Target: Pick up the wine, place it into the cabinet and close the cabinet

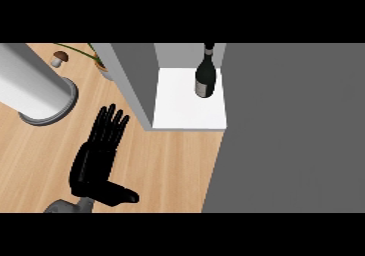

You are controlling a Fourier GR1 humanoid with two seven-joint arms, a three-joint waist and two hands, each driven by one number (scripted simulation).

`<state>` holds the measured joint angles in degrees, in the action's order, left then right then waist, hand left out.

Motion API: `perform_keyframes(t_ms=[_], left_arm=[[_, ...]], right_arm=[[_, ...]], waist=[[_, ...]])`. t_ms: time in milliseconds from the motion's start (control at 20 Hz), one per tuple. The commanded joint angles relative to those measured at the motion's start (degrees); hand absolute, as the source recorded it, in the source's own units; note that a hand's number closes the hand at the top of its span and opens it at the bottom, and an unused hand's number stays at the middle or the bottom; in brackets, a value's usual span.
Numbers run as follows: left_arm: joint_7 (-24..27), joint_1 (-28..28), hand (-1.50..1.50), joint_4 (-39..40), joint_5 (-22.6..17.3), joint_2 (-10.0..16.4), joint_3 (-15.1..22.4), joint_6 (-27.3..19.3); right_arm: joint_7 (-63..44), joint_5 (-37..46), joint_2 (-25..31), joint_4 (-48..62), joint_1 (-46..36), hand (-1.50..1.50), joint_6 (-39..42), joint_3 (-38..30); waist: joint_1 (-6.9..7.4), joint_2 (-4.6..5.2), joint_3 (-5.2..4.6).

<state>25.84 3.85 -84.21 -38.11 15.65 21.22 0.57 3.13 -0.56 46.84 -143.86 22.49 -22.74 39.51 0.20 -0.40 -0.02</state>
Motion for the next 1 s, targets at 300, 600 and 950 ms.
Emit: perform_keyframes(t_ms=[300, 600, 950], left_arm=[[0.67, -6.26, -1.50, -3.84, -3.73, 9.23, -8.74, 5.97], [0.78, -6.36, -1.50, -1.63, -5.78, 11.49, -12.90, 9.60], [-2.20, -6.65, -1.50, -1.21, -8.36, 15.39, -15.82, 13.84]], right_arm=[[-2.00, -0.95, 4.86, -12.14, 2.32, 1.50, 7.51, 8.98], [-7.13, 1.65, -0.17, -11.98, -4.31, 1.50, 6.27, 12.15], [-12.59, 1.78, -3.45, -10.80, -9.77, 1.50, 6.84, 14.47]], waist=[[-0.58, -0.02, -0.03], [-0.03, 0.21, -0.17], [0.42, 0.31, -0.27]])
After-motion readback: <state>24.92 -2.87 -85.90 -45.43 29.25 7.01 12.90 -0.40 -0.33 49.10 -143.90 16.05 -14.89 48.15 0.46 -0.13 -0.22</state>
